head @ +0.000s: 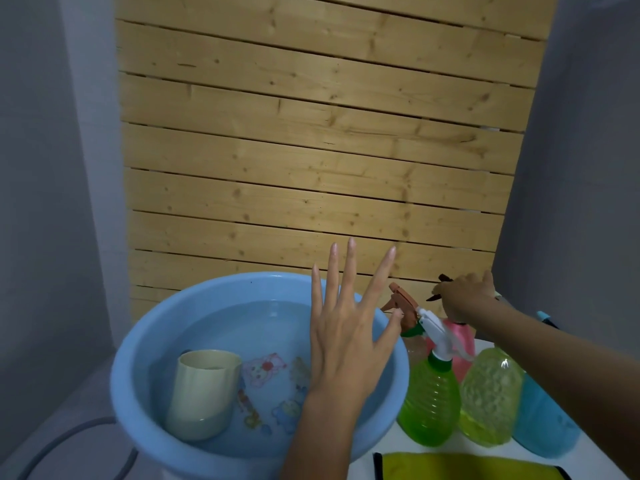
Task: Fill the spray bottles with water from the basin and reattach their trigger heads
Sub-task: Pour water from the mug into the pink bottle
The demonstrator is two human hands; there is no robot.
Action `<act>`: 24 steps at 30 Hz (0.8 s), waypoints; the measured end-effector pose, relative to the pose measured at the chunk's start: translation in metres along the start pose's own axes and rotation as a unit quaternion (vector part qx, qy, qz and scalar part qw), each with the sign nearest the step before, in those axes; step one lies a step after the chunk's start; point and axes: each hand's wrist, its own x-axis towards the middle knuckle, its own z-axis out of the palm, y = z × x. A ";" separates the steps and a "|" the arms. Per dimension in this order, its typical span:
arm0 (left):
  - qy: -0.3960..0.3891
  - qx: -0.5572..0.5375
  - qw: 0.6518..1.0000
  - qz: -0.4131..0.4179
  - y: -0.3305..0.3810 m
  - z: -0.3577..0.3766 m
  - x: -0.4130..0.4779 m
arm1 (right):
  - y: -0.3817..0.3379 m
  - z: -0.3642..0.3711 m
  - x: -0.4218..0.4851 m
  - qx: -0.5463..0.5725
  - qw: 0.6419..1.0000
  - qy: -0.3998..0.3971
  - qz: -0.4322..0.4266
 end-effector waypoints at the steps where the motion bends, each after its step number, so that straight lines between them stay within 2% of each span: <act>1: -0.002 -0.001 1.000 -0.002 -0.001 0.000 -0.001 | 0.001 0.001 0.001 -0.005 1.000 0.002 -0.003; 4: -0.006 -0.005 1.000 -0.007 -0.003 0.001 -0.002 | 0.004 0.003 0.000 0.030 0.999 0.015 -0.016; 13: -0.011 0.013 1.000 -0.023 -0.006 0.002 -0.002 | 0.009 -0.004 -0.014 0.055 0.983 0.172 -0.045; 21: -0.011 0.019 0.999 -0.038 -0.012 -0.005 0.004 | 0.009 -0.042 -0.034 0.139 0.936 0.319 -0.052; 24: -0.013 0.034 0.998 -0.044 -0.016 -0.013 0.011 | 0.003 -0.061 -0.042 0.202 0.905 0.369 -0.064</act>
